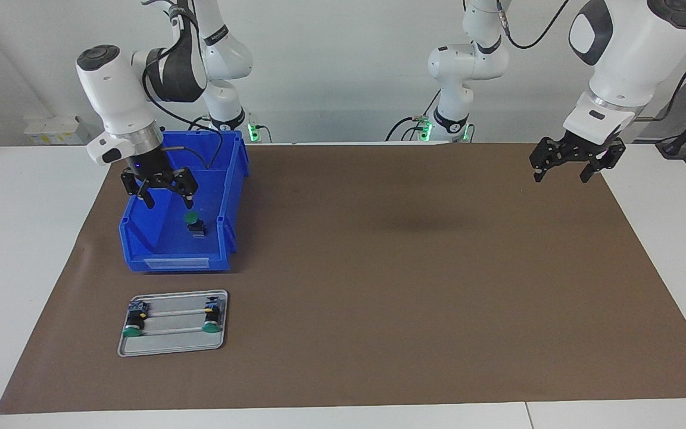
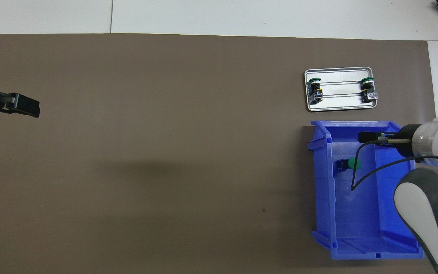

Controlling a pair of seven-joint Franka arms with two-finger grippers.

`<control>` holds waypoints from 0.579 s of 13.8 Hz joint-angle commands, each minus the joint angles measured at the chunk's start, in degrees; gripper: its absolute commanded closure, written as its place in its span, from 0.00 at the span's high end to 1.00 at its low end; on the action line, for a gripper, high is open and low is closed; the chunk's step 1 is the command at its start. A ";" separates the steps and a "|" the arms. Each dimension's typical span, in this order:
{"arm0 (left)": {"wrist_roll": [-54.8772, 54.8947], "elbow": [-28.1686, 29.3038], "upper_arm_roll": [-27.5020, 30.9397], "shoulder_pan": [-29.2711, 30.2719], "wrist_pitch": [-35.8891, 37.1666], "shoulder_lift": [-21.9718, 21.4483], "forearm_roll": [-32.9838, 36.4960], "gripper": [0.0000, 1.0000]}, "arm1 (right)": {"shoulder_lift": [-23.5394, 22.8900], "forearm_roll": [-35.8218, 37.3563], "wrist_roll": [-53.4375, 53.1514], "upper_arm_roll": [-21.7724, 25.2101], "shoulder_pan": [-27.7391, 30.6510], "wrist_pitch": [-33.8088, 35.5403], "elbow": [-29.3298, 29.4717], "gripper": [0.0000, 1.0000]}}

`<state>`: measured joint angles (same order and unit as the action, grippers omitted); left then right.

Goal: Place and press button with both arms
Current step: 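Lower the button into the blue bin and open the right gripper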

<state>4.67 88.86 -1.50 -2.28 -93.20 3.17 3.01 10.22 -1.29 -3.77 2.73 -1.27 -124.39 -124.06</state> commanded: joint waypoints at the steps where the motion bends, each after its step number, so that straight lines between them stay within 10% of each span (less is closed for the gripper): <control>1: 0.34 1.75 0.10 -0.18 -1.10 -0.62 -0.37 1.00 | -4.67 2.60 -3.96 -0.71 -0.75 10.19 11.70 1.00; 8: 0.34 2.02 0.10 -0.18 -1.19 -0.71 -3.89 1.00 | -10.13 3.75 -2.30 -0.44 0.48 34.36 36.06 1.00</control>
<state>4.67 89.68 -1.57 -2.39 -93.37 3.19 -0.09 2.42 1.42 -6.21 2.71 -1.90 -96.85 -95.86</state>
